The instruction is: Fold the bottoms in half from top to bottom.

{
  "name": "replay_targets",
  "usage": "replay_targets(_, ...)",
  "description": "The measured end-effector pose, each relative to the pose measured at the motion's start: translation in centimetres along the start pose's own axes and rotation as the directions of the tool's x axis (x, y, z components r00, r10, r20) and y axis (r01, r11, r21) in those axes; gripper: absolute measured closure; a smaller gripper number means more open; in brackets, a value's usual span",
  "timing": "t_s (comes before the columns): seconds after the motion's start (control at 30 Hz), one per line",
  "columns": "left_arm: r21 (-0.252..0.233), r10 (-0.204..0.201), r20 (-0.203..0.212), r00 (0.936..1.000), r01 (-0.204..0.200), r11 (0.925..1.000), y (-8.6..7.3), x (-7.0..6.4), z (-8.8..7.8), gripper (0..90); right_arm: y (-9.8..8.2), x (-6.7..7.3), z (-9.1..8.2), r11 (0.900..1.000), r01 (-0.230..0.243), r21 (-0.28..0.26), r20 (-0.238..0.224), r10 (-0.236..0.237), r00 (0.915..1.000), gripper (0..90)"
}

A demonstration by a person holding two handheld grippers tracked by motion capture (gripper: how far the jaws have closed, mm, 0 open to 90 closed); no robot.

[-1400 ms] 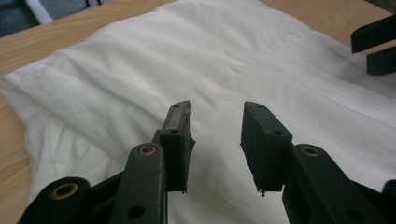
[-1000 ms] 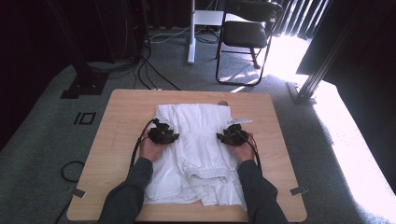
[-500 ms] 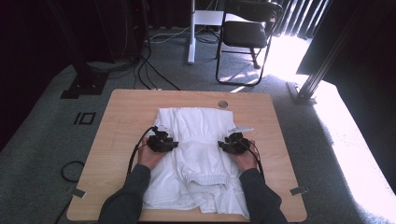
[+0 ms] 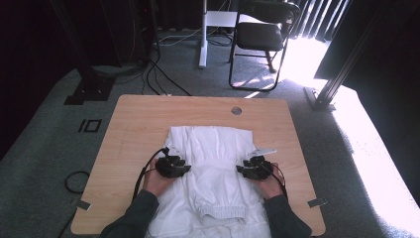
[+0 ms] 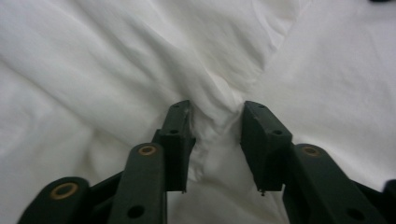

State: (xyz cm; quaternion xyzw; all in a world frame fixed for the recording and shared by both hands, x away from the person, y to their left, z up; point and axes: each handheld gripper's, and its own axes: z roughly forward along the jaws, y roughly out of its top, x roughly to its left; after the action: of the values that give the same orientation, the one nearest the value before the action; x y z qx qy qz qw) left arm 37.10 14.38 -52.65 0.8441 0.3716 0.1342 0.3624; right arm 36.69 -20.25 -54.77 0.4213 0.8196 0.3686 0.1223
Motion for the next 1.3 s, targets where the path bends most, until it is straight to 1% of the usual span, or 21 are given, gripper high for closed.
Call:
replay_targets(0.07,-0.031,-0.020,-0.016,0.9997,0.020,0.9993,0.3,0.5,-0.3,57.3,0.5,-0.4,-0.3,1.000,0.010,-0.020,0.023,-0.010,0.9997,54.8)
replay_targets(0.13,-0.085,-0.099,-0.060,0.9933,0.094,0.9920,1.1,2.9,-1.1,53.9,1.3,-1.1,-0.7,0.999,-0.012,-0.052,0.058,0.015,0.9982,52.9)
replay_targets(0.2,-0.106,-0.125,-0.072,0.9895,0.117,0.9875,1.5,3.8,-1.4,52.6,1.8,-1.6,-0.8,0.997,-0.034,-0.073,0.069,0.040,0.9968,52.3)
replay_targets(0.23,-0.135,-0.168,-0.090,0.9818,0.155,0.9787,2.3,5.3,-1.7,49.0,2.9,-2.9,-1.0,0.991,-0.077,-0.107,0.080,0.085,0.9932,50.6)
replay_targets(0.33,-0.142,-0.182,-0.101,0.9780,0.167,0.9756,2.8,5.9,-1.7,46.8,3.9,-4.1,-0.9,0.984,-0.116,-0.133,0.092,0.129,0.9873,49.5)
replay_targets(0.37,-0.158,-0.216,-0.108,0.9704,0.197,0.9676,3.9,7.5,-1.2,46.0,4.6,-5.2,-0.4,0.977,-0.152,-0.149,0.099,0.168,0.9808,47.2)
replay_targets(0.43,-0.152,-0.221,-0.110,0.9690,0.203,0.9672,4.3,8.0,-0.9,44.6,5.0,-5.8,-0.1,0.972,-0.173,-0.157,0.102,0.191,0.9763,46.0)
replay_targets(0.47,-0.144,-0.230,-0.116,0.9664,0.212,0.9666,4.7,8.6,-0.4,43.3,5.6,-7.0,0.7,0.959,-0.228,-0.169,0.094,0.246,0.9648,43.1)
replay_targets(0.5,-0.142,-0.243,-0.113,0.9634,0.227,0.9636,4.9,8.9,0.0,43.3,5.6,-7.0,0.7,0.959,-0.228,-0.169,0.094,0.246,0.9648,43.1)
replay_targets(0.53,-0.126,-0.269,-0.104,0.9574,0.256,0.9585,5.4,9.5,0.9,41.7,6.1,-7.7,1.5,0.952,-0.259,-0.165,0.101,0.277,0.9555,39.7)
replay_targets(0.63,-0.116,-0.272,-0.109,0.9561,0.259,0.9588,5.7,9.8,1.9,38.7,6.9,-8.4,2.7,0.950,-0.276,-0.144,0.116,0.293,0.9490,36.3)
replay_targets(0.67,-0.093,-0.288,-0.127,0.9492,0.278,0.9562,6.0,10.1,2.8,37.8,7.2,-8.6,3.1,0.952,-0.274,-0.137,0.127,0.291,0.9482,35.3)
replay_targets(0.73,-0.099,-0.314,-0.136,0.9398,0.302,0.9481,6.0,10.6,3.5,37.8,7.6,-9.0,3.9,0.948,-0.296,-0.119,0.131,0.310,0.9417,34.1)
replay_targets(0.83,-0.081,-0.322,-0.141,0.9362,0.313,0.9463,5.8,11.1,4.2,36.3,7.7,-9.4,5.0,0.939,-0.328,-0.102,0.125,0.340,0.9322,32.7)
replay_targets(0.93,-0.025,-0.325,-0.155,0.9329,0.326,0.9452,5.8,11.8,5.2,35.4,7.7,-9.5,6.0,0.933,-0.354,-0.060,0.138,0.359,0.9229,31.2)
replay_targets(1.03,-0.008,-0.337,-0.157,0.9283,0.340,0.9405,5.6,12.0,5.5,35.7,7.8,-9.4,6.2,0.931,-0.358,-0.066,0.143,0.364,0.9202,32.8)
replay_targets(1.1,0.024,-0.354,-0.134,0.9255,0.360,0.9325,5.2,12.2,5.9,37.3,8.0,-9.2,6.3,0.940,-0.338,-0.054,0.151,0.342,0.9275,37.9)
replay_targets(1.17,0.011,-0.347,-0.125,0.9296,0.351,0.9364,5.1,12.0,5.9,42.0,8.1,-8.8,6.4,0.953,-0.300,-0.036,0.162,0.302,0.9395,44.4)
replay_targets(1.2,0.020,-0.349,-0.110,0.9307,0.353,0.9354,5.2,12.0,5.9,53.5,8.2,-8.4,6.5,0.963,-0.269,-0.024,0.186,0.269,0.9450,53.9)
replay_targets(1.23,0.031,-0.345,-0.101,0.9334,0.349,0.9366,5.2,12.0,5.8,53.5,8.2,-8.4,6.5,0.963,-0.269,-0.024,0.186,0.269,0.9450,53.9)
replay_targets(1.3,0.043,-0.358,-0.073,0.9309,0.361,0.9314,5.1,12.2,5.7,68.0,8.3,-8.1,6.5,0.970,-0.242,-0.007,0.186,0.239,0.9529,70.9)
